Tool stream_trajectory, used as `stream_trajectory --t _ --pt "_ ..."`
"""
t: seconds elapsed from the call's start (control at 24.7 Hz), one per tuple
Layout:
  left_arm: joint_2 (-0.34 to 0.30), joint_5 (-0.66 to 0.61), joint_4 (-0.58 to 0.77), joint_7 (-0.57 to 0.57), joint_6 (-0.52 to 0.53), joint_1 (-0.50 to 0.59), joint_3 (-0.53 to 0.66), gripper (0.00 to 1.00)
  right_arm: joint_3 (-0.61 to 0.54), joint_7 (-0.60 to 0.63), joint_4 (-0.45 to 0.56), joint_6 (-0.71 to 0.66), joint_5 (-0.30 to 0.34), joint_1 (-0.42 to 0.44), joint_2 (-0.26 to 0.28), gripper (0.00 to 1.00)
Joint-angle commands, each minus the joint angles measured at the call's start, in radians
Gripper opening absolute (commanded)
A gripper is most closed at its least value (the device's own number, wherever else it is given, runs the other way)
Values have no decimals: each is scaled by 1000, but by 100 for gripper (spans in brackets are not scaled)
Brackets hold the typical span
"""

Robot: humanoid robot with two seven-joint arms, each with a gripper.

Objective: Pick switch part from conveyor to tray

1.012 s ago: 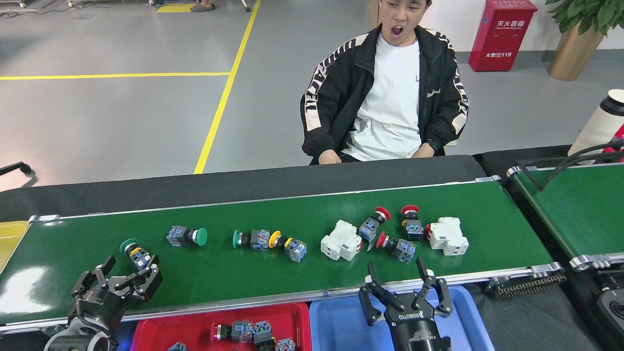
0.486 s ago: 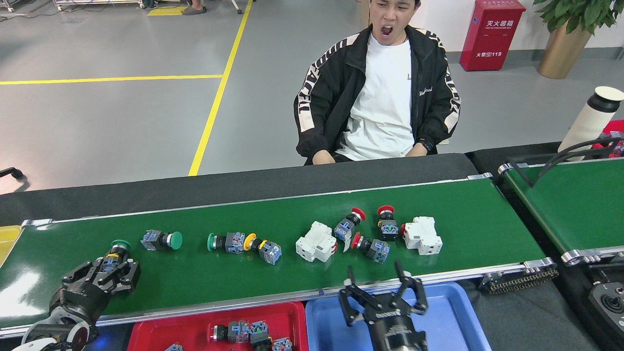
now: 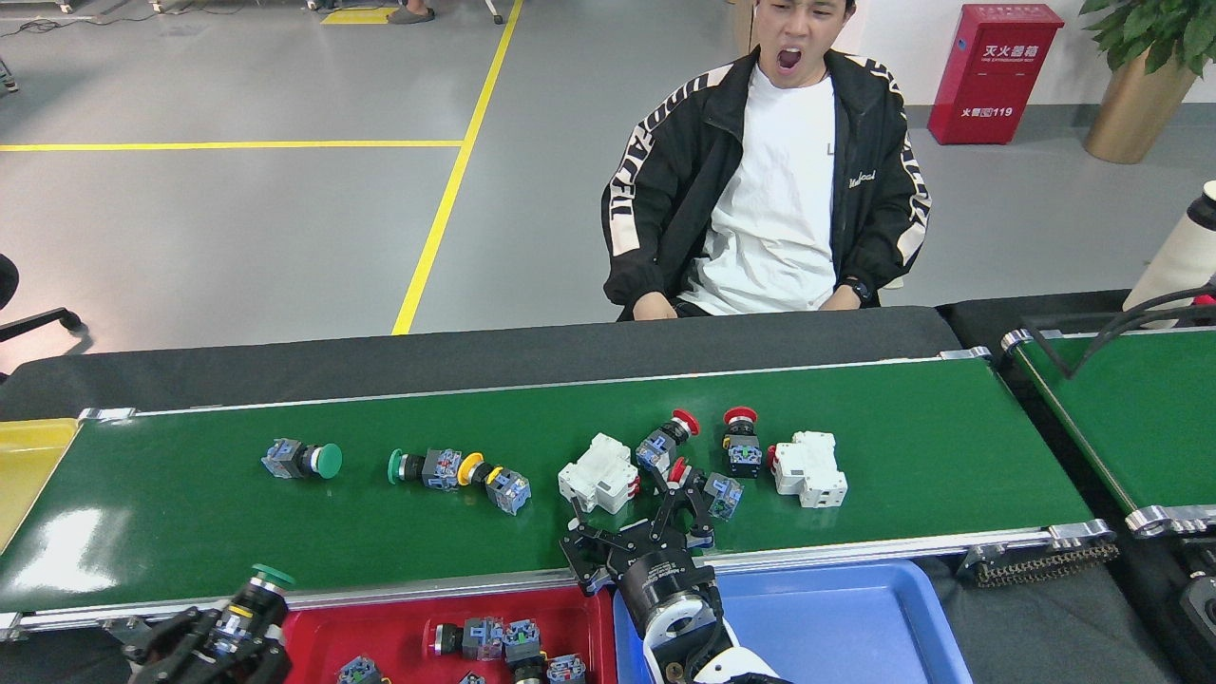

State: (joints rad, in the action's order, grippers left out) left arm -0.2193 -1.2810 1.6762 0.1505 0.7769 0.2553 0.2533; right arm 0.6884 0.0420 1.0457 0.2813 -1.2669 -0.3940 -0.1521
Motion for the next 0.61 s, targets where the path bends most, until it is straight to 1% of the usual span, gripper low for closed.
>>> stream_trajectory --t 0.0,0.04,0.08,0.12,0.16,0.2,0.36,0.4,0.49,0.53,0.57 --pt "-15 -20 16 -5 8 -2 -54 27 0 13 -7 -14 44 -32 -10 83" --pt "-15 -28 16 -19 8 -2 -81 46 2 16 -12 -24 66 -43 -9 54" --pt "-15 -29 17 -37 8 -2 -101 57 2 12 -15 -48 77 -51 -9 37" --pt "-11 -29 17 -42 8 -1 -111 68 2 7 -18 -76 81 -54 -9 29" --pt "-9 -28 19 -42 8 -1 -114 99 2 6 -19 -103 83 -57 -10 17" --pt "-5 -29 20 -43 8 1 -112 100 0 6 -24 -116 83 -60 -10 10" --pt "6 -23 16 -45 8 -1 -88 100 2 6 -26 -123 83 -65 -10 7" --pt "18 -21 11 -45 8 -1 -52 100 0 6 -24 -126 83 -65 -9 7" --pt "61 -26 5 -45 8 -1 73 100 0 7 -9 -126 83 -65 -4 7" --pt "83 -29 0 -42 8 -2 132 100 0 7 10 -126 81 -65 -4 7" --pt "95 -29 -10 -40 8 -5 181 100 0 7 53 -134 81 -62 0 7"
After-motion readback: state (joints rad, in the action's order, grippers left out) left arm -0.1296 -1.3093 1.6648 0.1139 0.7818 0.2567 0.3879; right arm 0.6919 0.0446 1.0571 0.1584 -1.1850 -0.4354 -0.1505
